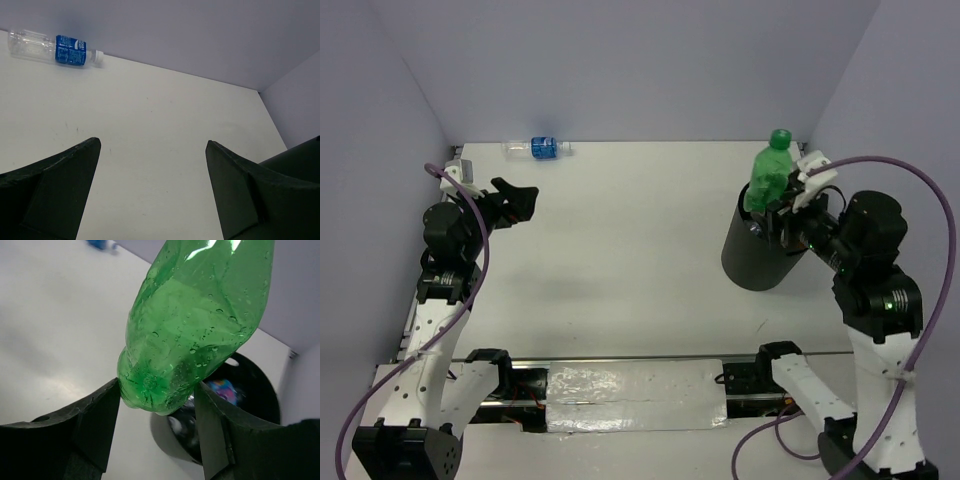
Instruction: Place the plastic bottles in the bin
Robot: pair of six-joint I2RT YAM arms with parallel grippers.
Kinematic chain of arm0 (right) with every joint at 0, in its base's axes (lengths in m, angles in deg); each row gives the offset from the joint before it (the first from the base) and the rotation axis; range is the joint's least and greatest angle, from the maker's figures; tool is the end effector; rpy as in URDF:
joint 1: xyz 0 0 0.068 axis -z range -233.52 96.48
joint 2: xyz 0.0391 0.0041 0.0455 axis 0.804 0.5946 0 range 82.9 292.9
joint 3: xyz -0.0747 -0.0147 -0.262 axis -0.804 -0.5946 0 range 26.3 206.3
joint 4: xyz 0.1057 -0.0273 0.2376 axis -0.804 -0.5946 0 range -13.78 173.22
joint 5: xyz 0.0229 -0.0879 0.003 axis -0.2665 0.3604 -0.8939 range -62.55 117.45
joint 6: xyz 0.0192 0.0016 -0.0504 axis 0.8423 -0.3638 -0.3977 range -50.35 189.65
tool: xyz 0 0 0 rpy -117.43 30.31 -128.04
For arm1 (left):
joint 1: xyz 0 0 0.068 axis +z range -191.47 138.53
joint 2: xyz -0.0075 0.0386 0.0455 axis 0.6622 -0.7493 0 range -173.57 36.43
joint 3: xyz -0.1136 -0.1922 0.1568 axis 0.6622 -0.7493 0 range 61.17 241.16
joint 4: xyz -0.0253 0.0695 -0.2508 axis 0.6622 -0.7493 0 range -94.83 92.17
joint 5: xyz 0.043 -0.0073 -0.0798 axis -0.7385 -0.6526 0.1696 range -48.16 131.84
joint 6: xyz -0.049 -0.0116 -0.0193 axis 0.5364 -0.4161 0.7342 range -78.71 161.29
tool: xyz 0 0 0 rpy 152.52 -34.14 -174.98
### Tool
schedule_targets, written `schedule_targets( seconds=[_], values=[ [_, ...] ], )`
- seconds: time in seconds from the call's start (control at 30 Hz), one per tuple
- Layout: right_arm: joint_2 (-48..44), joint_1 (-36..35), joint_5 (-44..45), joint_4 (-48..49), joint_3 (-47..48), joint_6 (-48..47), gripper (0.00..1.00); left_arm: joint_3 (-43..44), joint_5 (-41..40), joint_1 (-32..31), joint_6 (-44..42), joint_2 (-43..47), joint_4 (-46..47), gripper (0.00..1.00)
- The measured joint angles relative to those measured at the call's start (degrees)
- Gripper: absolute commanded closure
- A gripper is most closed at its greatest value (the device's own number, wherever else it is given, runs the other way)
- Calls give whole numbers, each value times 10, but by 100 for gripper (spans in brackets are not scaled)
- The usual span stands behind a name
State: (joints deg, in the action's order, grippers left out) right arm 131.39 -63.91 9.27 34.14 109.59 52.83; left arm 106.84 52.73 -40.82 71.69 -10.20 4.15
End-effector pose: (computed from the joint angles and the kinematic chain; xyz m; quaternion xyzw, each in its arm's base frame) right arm 0.1125 0.0319 0.4736 -0.2776 0.7350 0.0906 0.6120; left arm 0.1937 -0.0046 0.3633 -0.1214 0.6903 -0.2465 0.6693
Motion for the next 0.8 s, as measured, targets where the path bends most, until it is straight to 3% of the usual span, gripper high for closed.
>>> schedule_targets(
  seconds=[0.23, 0.4, 0.57, 0.6, 0.73, 0.8],
  values=[
    [-38, 142, 11, -38, -65, -96, 98, -1, 2, -16, 0, 0, 2, 1],
    [15, 204, 10, -59, -80, -147, 97, -1, 3, -24, -2, 0, 2, 1],
    [91, 235, -8, -77, -67, -185, 88, -1, 3, -26, -2, 0, 2, 1],
    [103, 236, -12, -82, -63, -189, 85, -1, 3, -26, -2, 0, 2, 1],
    [143, 239, -33, -111, -36, -205, 40, -1, 7, -27, -3, 0, 2, 1],
    [151, 241, -40, -118, -26, -212, 29, -1, 12, -27, -3, 0, 2, 1]
  ],
)
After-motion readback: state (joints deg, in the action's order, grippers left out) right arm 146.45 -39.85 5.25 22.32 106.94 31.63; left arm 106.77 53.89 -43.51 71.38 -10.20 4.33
